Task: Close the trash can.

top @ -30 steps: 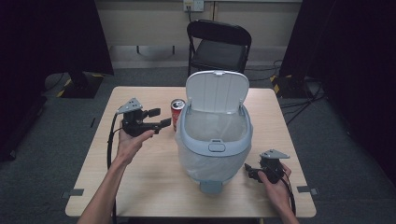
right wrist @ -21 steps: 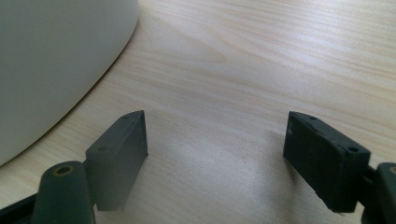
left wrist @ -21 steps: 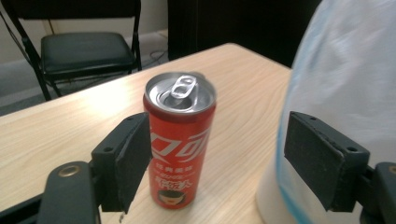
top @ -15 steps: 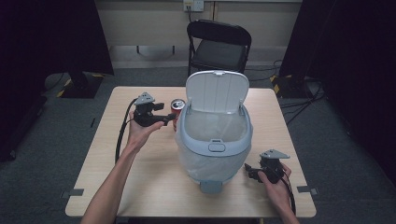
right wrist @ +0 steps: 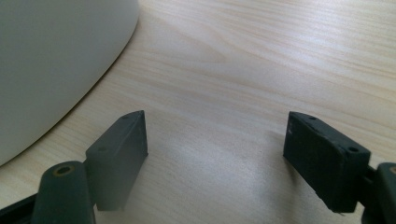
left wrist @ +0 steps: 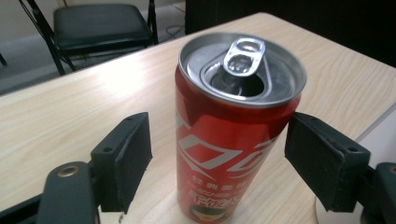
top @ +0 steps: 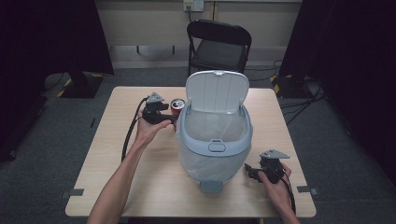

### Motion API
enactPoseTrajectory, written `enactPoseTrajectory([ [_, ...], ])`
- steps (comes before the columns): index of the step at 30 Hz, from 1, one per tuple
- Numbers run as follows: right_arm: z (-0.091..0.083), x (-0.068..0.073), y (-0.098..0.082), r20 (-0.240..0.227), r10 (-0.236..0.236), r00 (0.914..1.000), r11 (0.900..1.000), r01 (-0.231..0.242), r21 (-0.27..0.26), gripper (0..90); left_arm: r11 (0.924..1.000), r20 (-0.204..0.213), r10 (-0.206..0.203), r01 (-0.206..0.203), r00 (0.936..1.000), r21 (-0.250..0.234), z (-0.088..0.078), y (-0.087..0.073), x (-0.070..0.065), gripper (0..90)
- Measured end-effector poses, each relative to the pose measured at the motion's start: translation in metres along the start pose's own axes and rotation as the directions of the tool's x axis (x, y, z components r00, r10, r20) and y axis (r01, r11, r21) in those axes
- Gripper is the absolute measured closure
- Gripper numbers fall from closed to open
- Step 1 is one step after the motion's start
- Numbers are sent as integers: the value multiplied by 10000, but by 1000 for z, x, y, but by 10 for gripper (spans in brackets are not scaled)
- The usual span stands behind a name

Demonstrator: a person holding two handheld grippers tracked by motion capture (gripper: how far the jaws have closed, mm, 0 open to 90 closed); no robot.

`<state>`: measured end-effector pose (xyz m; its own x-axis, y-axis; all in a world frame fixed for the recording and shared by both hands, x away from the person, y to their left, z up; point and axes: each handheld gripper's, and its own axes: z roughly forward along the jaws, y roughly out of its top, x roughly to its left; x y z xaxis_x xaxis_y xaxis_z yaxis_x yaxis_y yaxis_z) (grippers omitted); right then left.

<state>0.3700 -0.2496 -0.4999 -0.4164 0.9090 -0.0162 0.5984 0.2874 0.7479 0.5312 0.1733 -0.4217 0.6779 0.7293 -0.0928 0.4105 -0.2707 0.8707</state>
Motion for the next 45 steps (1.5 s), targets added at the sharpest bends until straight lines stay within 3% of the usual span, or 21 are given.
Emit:
enactPoseTrajectory([
  [10,0,0,0,-2,1,10000,10000,-1,0,207,9997,240,178,-181,9996,141,18,-1,-5,227],
  [15,0,0,0,-1,-9,10000,10000,9,-3,206,9994,131,281,-283,9995,219,27,-2,-10,283],
  [18,0,0,0,-5,2,10000,10000,-2,0,207,9988,-144,437,-433,9989,245,26,-2,-11,330],
  [22,0,0,0,-5,1,10000,10000,-1,0,206,9996,-114,274,-273,9996,114,14,-1,-9,340],
  [26,0,0,0,-3,-9,10000,10000,9,-2,206,9982,-148,527,-523,9985,309,-1,-4,-11,341],
  [28,0,0,0,-3,-2,10000,10000,2,-1,206,9989,-193,459,-458,9988,73,-12,-6,-12,342],
  [35,0,0,0,-4,1,10000,10000,-1,-1,206,9983,-176,588,-588,9981,-12,-40,-12,-18,343],
  [41,0,0,0,-5,5,10000,10000,-5,-2,206,9944,-258,964,-951,9950,461,-63,-25,-30,343],
  [43,0,0,0,-3,1,10000,10000,-1,-1,206,9966,-161,705,-698,9974,430,-70,-35,-32,343],
  [45,0,0,0,-3,4,10000,10000,-4,-2,206,9931,-236,902,-881,9956,774,-74,-41,-39,343],
])
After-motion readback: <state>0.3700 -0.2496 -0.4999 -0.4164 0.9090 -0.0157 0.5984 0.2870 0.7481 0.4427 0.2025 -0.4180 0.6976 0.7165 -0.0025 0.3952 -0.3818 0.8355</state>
